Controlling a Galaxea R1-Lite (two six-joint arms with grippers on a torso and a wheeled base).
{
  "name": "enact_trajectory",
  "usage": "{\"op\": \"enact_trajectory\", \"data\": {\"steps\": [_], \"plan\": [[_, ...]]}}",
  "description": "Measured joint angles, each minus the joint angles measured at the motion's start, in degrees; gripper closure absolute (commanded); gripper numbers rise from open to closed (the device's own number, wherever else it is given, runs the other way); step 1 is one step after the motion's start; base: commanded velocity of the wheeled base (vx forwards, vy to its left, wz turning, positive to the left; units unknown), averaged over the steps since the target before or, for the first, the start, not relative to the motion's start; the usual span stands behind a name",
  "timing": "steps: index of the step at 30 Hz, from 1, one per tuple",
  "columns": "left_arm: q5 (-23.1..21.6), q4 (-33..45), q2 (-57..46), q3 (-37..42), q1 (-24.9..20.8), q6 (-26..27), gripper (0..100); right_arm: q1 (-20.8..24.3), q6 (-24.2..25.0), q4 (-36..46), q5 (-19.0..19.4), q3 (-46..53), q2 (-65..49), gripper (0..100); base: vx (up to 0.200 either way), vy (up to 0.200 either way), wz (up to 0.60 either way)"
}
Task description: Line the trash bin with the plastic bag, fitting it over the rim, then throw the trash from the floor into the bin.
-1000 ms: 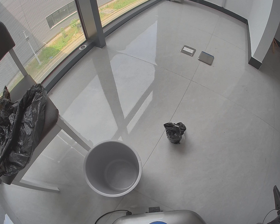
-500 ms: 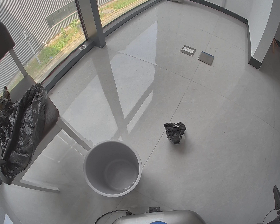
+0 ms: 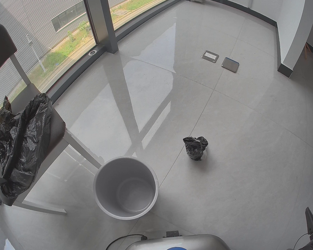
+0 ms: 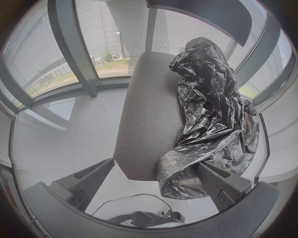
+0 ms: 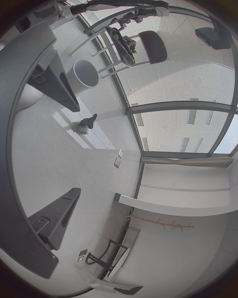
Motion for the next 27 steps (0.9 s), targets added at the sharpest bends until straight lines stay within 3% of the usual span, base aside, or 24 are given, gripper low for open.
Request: {"op": "enact_trajectory", "data": {"steps": [13, 27], "plan": [[-0.1, 4.5, 1.3, -1.4, 0.3, 10.0, 0, 0.0, -0.3, 0.0, 0.2, 0.0, -0.1, 0, 0.000, 0.000, 0.00], [-0.1, 5.1, 1.8, -2.2, 0.5, 13.7, 0, 0.1, -0.6, -0.1, 0.3, 0.0, -0.2, 0, 0.000, 0.000, 0.00]]}}
